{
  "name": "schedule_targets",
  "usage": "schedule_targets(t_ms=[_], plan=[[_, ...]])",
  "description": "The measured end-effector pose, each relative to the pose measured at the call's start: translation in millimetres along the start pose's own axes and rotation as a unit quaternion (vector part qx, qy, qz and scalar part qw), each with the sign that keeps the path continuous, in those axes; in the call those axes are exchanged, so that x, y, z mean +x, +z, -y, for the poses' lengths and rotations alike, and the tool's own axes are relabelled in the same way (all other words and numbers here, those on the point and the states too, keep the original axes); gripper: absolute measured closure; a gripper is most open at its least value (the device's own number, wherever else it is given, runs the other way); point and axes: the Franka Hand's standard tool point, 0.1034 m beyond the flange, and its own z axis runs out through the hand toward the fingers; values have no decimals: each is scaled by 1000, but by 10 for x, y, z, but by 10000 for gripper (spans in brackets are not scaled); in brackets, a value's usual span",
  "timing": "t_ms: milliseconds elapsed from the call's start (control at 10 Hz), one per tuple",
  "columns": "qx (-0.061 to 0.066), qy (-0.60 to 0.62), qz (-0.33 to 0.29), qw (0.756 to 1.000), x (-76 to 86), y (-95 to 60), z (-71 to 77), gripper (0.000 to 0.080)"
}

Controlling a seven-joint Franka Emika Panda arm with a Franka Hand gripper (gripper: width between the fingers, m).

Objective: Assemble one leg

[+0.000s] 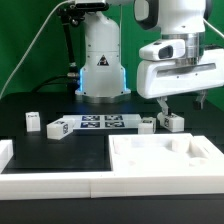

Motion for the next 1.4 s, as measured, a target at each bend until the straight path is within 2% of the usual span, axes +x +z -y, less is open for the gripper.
schedule_targets(t_ms=[200,300,400,600,700,800,900,1100,1300,1400], plan=[[-1,-5,71,997,-93,29,55,150],[-1,-5,125,992,-152,42,76,150],[0,-5,174,985,-165,52,90,150],[2,-3,230,973,-169,117,120,150],[3,-3,278,961,-244,140,133,150],[5,0,302,953,-232,186,150,150],[3,0,347,938,-297,219,166,150],[1,-3,429,903,-319,299,185,150],[5,-2,479,878,-355,399,194,150],[7,-2,476,879,-350,442,182,150]])
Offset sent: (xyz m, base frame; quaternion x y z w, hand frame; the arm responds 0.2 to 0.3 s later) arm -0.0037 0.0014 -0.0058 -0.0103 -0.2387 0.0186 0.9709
